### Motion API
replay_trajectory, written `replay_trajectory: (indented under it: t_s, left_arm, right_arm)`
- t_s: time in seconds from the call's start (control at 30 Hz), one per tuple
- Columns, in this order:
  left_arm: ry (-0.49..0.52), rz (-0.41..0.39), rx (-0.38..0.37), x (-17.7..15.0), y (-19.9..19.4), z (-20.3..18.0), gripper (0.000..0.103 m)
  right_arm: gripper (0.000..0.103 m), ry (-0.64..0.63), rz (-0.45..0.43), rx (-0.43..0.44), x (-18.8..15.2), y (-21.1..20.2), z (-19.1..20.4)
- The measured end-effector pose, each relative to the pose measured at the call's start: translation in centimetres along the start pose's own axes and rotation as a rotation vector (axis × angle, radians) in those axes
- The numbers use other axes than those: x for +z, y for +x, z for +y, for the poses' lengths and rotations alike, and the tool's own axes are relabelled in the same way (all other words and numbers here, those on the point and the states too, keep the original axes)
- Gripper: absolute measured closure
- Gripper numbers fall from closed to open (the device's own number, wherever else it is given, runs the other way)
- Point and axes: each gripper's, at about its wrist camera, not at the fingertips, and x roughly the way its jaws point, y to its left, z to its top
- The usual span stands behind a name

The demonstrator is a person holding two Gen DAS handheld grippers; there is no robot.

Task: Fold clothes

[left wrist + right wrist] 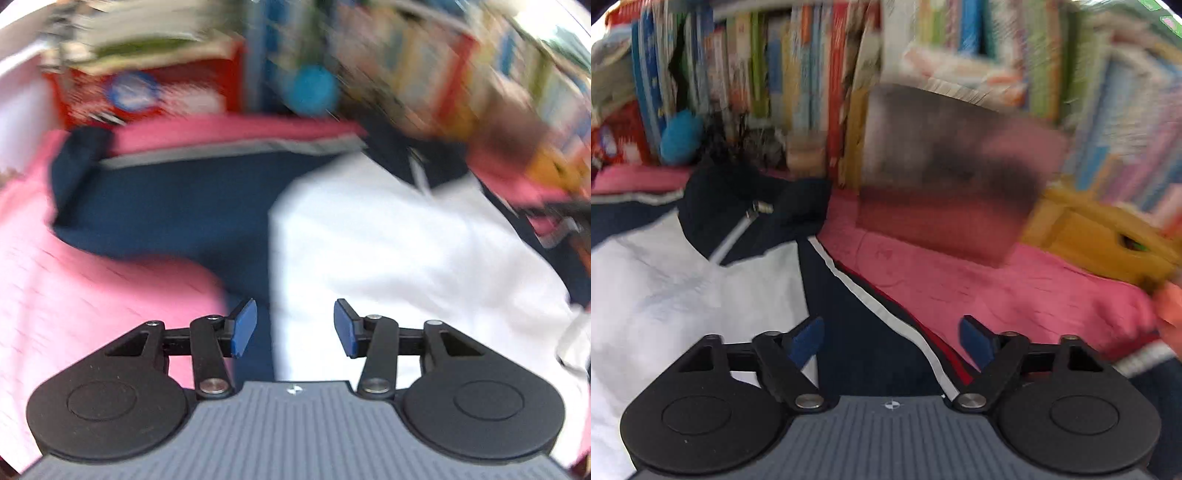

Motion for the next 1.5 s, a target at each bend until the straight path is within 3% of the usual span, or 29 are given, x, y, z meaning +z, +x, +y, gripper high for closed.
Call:
replay_trajectory:
  t_s: [0.07, 0.1, 0.13, 0.2, 0.33, 0.47, 0.6, 0.67, 0.8, 0.87, 0.93, 1.0, 1.1, 1.17, 1.27, 1.37, 1.43, 1.5]
  left_arm:
    - [0.001, 0.039, -0.038, -0.8, 0.9, -2.2, 0.051]
    - [0.008, 0.055, -0.040, -1.0, 1.3, -3.0, 0.051]
    - [0.015, 0.067, -0.030, -1.2, 1.4, -3.7, 0.051]
    - [0.034, 0.088, -0.001, -1.5, 1.9, -4.6, 0.051]
    - [0.048, 0.126, 0.051, -2.0, 3.5, -5.6, 0.051]
    - [0.073, 0.139, 0.107, -2.9, 4.0, -6.0, 0.051]
    - [0.080, 0.148, 0.163, -3.6, 3.9, -5.8, 0.049]
    - [0.064, 0.128, 0.170, -3.4, 3.4, -5.6, 0.049]
    - [0.032, 0.084, 0.157, -2.8, 2.9, -5.0, 0.049]
    - [0.039, 0.096, 0.159, -2.6, 3.4, -4.8, 0.049]
    - [0.056, 0.106, 0.172, -2.8, 3.7, -4.8, 0.048]
    - [0.065, 0.119, 0.179, -3.3, 3.8, -4.7, 0.048]
    - [0.080, 0.119, 0.192, -4.1, 3.8, -4.5, 0.044]
    - [0.088, 0.117, 0.200, -4.5, 3.7, -4.4, 0.041]
    - [0.088, 0.117, 0.207, -4.8, 3.3, -4.2, 0.040]
    - [0.086, 0.117, 0.215, -5.1, 3.0, -4.0, 0.038]
    - [0.080, 0.117, 0.224, -5.2, 2.8, -3.8, 0.036]
    - [0.078, 0.117, 0.234, -5.4, 2.6, -3.6, 0.035]
  right_arm:
    - [0.016, -0.028, 0.071, 0.046, 0.2, 2.7, -0.1]
    - [0.028, -0.021, 0.087, 0.077, 0.4, 3.7, 0.0]
    - [0.057, -0.010, 0.073, 0.079, 0.2, 3.6, -0.1]
    - [0.096, -0.006, 0.041, 0.045, 0.0, 3.1, 0.1]
    - [0.098, -0.096, -0.035, -0.067, 0.3, 2.6, 0.8]
    - [0.099, -0.139, -0.113, -0.198, 2.8, 4.7, 0.3]
    - [0.098, -0.151, -0.090, -0.329, 4.1, 8.0, -0.4]
    - [0.095, -0.050, -0.161, -0.277, 4.0, 5.5, -1.3]
    - [0.083, -0.071, -0.271, -0.011, 0.4, -2.2, 1.1]
    - [0.082, -0.142, -0.248, 0.118, -2.5, -4.4, 3.9]
    - [0.082, -0.184, -0.167, 0.204, -5.4, -4.6, 5.9]
    - [0.081, -0.188, -0.111, 0.144, -6.9, -2.8, 6.4]
    - [0.060, -0.056, -0.133, 0.044, -6.4, -0.5, 2.9]
    - [0.062, 0.034, -0.133, -0.107, -4.8, 1.1, 0.1]
    - [0.074, 0.155, -0.120, -0.195, -3.2, 0.6, -3.4]
    - [0.066, 0.104, -0.182, -0.086, -4.8, -2.6, -2.6]
    - [0.065, 0.038, -0.156, -0.035, -6.8, -3.7, -1.5]
    - [0.065, 0.022, -0.117, -0.081, -9.3, -4.1, -1.7]
